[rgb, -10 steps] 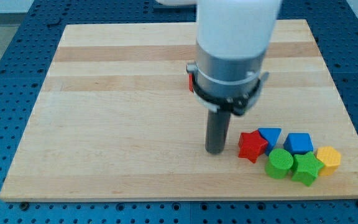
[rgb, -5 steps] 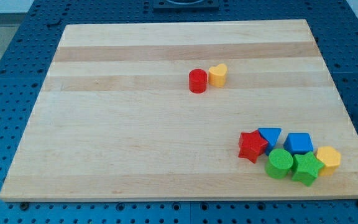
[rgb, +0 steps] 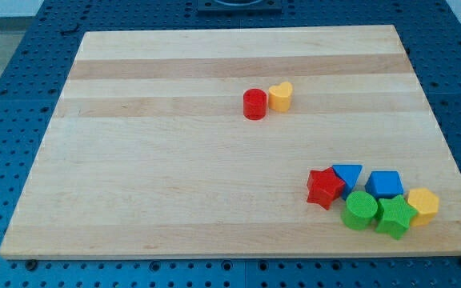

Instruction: Push the yellow hexagon slightly up

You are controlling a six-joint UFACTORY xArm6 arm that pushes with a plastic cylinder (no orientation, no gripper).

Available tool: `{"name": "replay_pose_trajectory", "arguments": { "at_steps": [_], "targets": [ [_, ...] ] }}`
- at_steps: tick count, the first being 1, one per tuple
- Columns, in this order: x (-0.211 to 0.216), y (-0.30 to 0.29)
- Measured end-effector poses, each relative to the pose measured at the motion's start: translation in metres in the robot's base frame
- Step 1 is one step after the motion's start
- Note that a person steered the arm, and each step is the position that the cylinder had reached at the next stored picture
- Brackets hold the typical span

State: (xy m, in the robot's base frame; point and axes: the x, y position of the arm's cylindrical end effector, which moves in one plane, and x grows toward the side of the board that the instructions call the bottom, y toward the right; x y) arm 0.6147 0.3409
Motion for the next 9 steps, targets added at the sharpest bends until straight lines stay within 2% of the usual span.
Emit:
{"name": "replay_pose_trajectory", "arguments": {
  "at_steps": [2,5,8,9],
  "targets": [
    [-0.007,-0.073],
    [-0.020,-0.116],
    [-0.099,-0.123],
    [-0.104,-0.107]
  ]
}}
